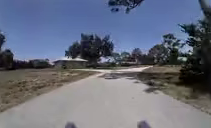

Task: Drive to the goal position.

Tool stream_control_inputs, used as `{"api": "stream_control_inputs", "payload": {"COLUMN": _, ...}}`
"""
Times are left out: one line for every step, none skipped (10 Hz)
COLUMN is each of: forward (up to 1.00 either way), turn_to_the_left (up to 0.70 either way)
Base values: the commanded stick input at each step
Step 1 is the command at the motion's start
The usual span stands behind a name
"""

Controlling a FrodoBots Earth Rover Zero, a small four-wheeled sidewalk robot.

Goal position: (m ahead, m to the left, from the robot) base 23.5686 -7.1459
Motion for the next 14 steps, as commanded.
{"api": "stream_control_inputs", "payload": {"forward": 1.00, "turn_to_the_left": -0.40}}
{"api": "stream_control_inputs", "payload": {"forward": 1.00, "turn_to_the_left": -0.40}}
{"api": "stream_control_inputs", "payload": {"forward": 1.00, "turn_to_the_left": -0.40}}
{"api": "stream_control_inputs", "payload": {"forward": 1.00, "turn_to_the_left": 0.00}}
{"api": "stream_control_inputs", "payload": {"forward": 1.00, "turn_to_the_left": 0.00}}
{"api": "stream_control_inputs", "payload": {"forward": 1.00, "turn_to_the_left": 0.00}}
{"api": "stream_control_inputs", "payload": {"forward": 1.00, "turn_to_the_left": 0.00}}
{"api": "stream_control_inputs", "payload": {"forward": 1.00, "turn_to_the_left": 0.00}}
{"api": "stream_control_inputs", "payload": {"forward": 1.00, "turn_to_the_left": 0.00}}
{"api": "stream_control_inputs", "payload": {"forward": 1.00, "turn_to_the_left": 0.00}}
{"api": "stream_control_inputs", "payload": {"forward": 1.00, "turn_to_the_left": 0.00}}
{"api": "stream_control_inputs", "payload": {"forward": 1.00, "turn_to_the_left": 0.00}}
{"api": "stream_control_inputs", "payload": {"forward": 1.00, "turn_to_the_left": 0.00}}
{"api": "stream_control_inputs", "payload": {"forward": 1.00, "turn_to_the_left": 0.00}}
